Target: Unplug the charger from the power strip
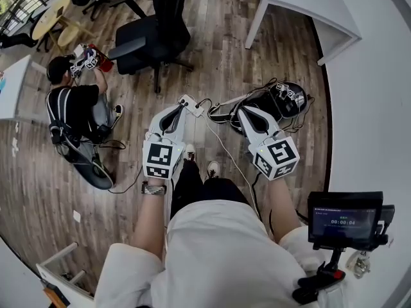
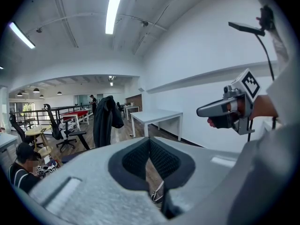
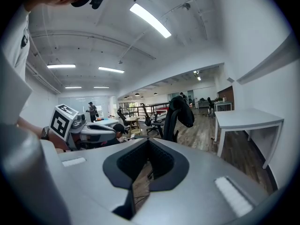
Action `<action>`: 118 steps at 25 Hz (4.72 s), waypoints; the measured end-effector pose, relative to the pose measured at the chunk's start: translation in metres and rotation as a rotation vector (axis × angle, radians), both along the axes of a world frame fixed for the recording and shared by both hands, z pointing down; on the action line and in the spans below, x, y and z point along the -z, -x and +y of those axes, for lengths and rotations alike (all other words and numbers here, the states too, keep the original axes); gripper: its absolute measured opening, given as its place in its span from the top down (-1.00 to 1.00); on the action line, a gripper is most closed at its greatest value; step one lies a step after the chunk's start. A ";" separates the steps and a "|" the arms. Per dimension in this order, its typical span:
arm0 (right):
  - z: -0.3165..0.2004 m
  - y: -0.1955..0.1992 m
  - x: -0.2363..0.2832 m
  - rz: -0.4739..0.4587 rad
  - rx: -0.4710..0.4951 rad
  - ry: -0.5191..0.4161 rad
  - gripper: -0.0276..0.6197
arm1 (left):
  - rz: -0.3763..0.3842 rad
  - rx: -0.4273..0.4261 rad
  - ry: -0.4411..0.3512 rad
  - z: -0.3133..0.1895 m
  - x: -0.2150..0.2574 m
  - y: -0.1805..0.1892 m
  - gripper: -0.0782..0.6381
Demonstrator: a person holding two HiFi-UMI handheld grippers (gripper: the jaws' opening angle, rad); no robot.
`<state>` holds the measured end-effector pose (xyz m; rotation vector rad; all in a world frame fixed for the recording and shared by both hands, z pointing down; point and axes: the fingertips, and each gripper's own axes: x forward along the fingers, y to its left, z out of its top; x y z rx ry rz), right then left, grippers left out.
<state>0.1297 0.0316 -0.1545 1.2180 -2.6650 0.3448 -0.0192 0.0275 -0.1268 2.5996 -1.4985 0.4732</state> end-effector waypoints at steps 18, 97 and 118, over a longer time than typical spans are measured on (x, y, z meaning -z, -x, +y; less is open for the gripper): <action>-0.079 0.008 -0.053 0.021 -0.037 0.062 0.91 | 0.001 -0.020 0.054 -0.082 -0.056 0.015 0.79; -0.243 0.108 -0.912 0.099 0.008 0.446 0.91 | 0.010 -0.085 0.425 -0.225 -0.895 0.042 0.49; -0.234 0.113 -1.000 0.186 0.079 0.473 0.87 | -0.019 -0.129 0.414 -0.216 -0.960 0.025 0.34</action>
